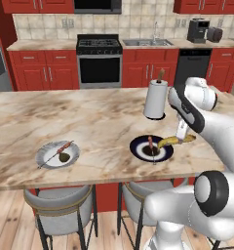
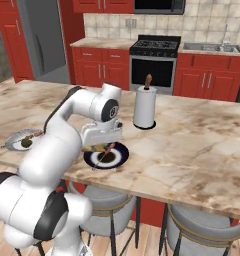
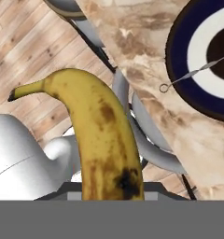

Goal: Pick up the kiwi and banana from the fridge and place one fruit on each plate on the dining counter.

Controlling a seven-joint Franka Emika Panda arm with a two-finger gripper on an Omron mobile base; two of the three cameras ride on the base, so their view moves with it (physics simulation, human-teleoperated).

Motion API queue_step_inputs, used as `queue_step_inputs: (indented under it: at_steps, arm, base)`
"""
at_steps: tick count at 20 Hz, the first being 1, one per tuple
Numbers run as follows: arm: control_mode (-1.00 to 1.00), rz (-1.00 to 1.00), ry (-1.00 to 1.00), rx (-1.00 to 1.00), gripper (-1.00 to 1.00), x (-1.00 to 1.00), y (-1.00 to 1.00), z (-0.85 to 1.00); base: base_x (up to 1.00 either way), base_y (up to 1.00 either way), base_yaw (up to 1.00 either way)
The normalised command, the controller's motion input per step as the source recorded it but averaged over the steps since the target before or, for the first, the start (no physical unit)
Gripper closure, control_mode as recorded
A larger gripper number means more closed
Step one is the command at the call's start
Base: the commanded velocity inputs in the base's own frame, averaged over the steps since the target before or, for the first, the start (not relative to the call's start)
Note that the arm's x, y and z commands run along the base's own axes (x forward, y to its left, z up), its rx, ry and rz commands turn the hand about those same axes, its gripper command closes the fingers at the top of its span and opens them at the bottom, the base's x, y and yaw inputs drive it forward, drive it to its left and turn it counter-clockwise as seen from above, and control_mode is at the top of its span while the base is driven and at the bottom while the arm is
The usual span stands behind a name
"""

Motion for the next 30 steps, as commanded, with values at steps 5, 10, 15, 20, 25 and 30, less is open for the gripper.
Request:
queue_step_inputs:
  at_steps: [5, 10, 15, 20, 25, 30]
  arm:
    - [-1.00, 0.00, -0.16, 0.06, 1.00, 0.14, 0.00, -0.52]
    - [-1.00, 0.00, -0.06, 0.10, 1.00, 0.38, 0.00, -0.33]
    - [-1.00, 0.01, 0.00, 0.04, 1.00, 0.78, 0.00, -0.23]
    - [-1.00, 0.03, 0.03, 0.00, 1.00, 0.74, -0.05, -0.25]
    - [-1.00, 0.03, 0.00, 0.00, 1.00, 0.51, -0.09, -0.38]
    - [-1.00, 0.04, 0.00, 0.00, 1.00, 0.48, -0.05, -0.39]
  base:
    - [0.00, 0.00, 0.00]
    - [0.00, 0.00, 0.00]
    - [0.00, 0.00, 0.00]
    - [0.00, 0.00, 0.00]
    - [0.00, 0.00, 0.00]
    - [0.00, 0.00, 0.00]
